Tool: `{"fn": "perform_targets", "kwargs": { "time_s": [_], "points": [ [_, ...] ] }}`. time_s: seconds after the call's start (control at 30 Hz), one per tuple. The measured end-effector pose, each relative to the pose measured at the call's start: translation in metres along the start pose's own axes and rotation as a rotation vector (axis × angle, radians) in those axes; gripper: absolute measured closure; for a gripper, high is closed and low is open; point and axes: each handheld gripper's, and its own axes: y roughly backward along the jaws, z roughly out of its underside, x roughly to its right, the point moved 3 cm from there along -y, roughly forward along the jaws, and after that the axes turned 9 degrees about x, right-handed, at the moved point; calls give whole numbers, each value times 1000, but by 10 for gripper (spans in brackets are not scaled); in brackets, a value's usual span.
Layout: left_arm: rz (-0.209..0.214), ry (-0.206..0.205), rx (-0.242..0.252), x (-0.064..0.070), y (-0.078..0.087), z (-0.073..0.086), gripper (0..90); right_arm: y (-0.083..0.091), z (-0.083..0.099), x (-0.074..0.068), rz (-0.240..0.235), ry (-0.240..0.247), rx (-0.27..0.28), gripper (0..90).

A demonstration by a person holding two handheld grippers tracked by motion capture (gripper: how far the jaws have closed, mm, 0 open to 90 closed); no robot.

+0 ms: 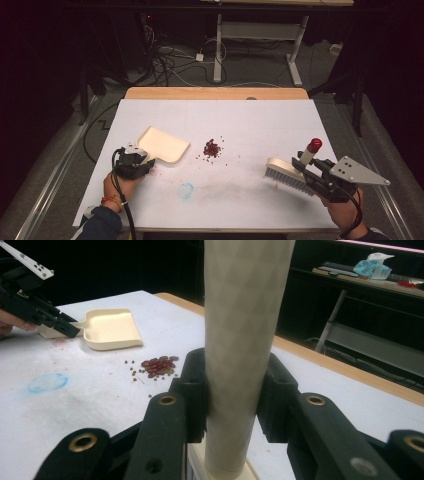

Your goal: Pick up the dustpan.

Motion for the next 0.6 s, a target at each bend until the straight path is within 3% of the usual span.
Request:
{"fn": "perform_targets", "kwargs": {
  "time_s": [0.3,0.47,0.53,0.6],
  "points": [
    [21,-56,-13,-2,1,-4,638,-2,0,3,-2,-15,0,700],
    [59,-98,4,0,11,-12,640,-2,-1,4,-2,-26,4,700],
    [63,-140,10,2,18,-16,640,-2,-1,4,3,-20,2,700],
    [69,-146,13,3,21,-17,641,-2,-1,3,3,-19,2,700]
  ]
}}
